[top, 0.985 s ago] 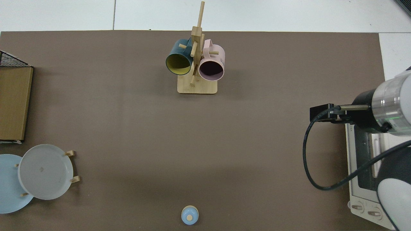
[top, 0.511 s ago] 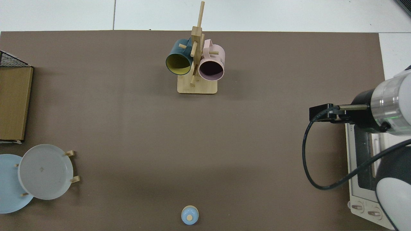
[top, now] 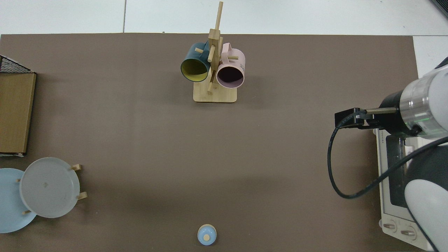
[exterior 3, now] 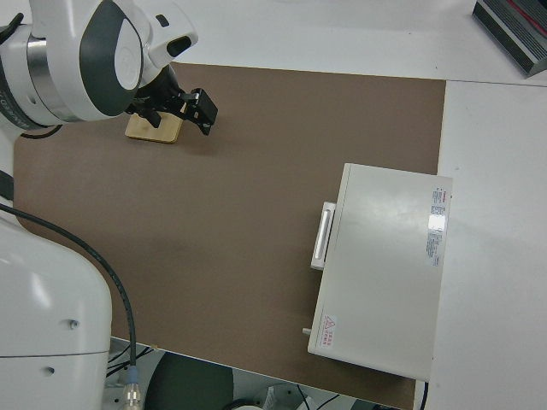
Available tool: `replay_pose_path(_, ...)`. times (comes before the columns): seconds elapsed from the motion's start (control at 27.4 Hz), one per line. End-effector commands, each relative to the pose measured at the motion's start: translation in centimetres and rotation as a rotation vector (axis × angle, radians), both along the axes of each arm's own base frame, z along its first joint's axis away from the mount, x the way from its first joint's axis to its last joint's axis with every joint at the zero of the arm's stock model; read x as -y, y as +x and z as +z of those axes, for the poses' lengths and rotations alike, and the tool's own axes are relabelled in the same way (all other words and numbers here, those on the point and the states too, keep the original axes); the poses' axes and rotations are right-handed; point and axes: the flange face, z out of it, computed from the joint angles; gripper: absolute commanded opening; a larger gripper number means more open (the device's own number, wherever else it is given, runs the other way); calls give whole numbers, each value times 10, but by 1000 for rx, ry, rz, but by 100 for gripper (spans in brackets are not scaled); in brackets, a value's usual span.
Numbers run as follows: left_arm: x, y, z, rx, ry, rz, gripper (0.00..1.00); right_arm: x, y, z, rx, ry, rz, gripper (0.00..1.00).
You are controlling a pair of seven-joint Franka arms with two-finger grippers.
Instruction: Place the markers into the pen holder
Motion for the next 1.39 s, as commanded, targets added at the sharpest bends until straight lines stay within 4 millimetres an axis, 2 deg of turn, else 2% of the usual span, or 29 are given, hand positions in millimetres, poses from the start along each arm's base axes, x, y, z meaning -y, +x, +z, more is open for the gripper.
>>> replay_pose_path(0.0,-16,0,-22,-48,69,-24,0,7,-3,-2,-11,-52,15,100)
replay_pose_path(0.18,-46,7,-44,-39,90,-53,0,8,-6,-1,-16,-52,17,100)
replay_pose_path(0.26,-58,14,-61,-49,89,-59,0,7,-9,-2,-18,-50,29,100)
replay_pose_path(0.36,-64,24,-78,-67,116,-73,0,6,-10,-2,-21,-40,29,100)
replay_pose_path(0.47,-81,24,-86,-64,118,-62,0,5,-11,0,-18,-30,21,100)
replay_pose_path(0.8,-90,38,-126,-131,119,-64,0,4,-10,3,-4,-19,21,100)
replay_pose_path(0.88,-91,39,-128,-135,122,-65,0,5,-9,3,-4,-19,17,100)
replay_pose_path(1.24,-88,50,-166,-195,108,-77,0,10,-8,3,-4,-19,8,100)
replay_pose_path(1.35,-89,49,-167,-197,106,-74,0,10,-8,3,-4,-19,8,100)
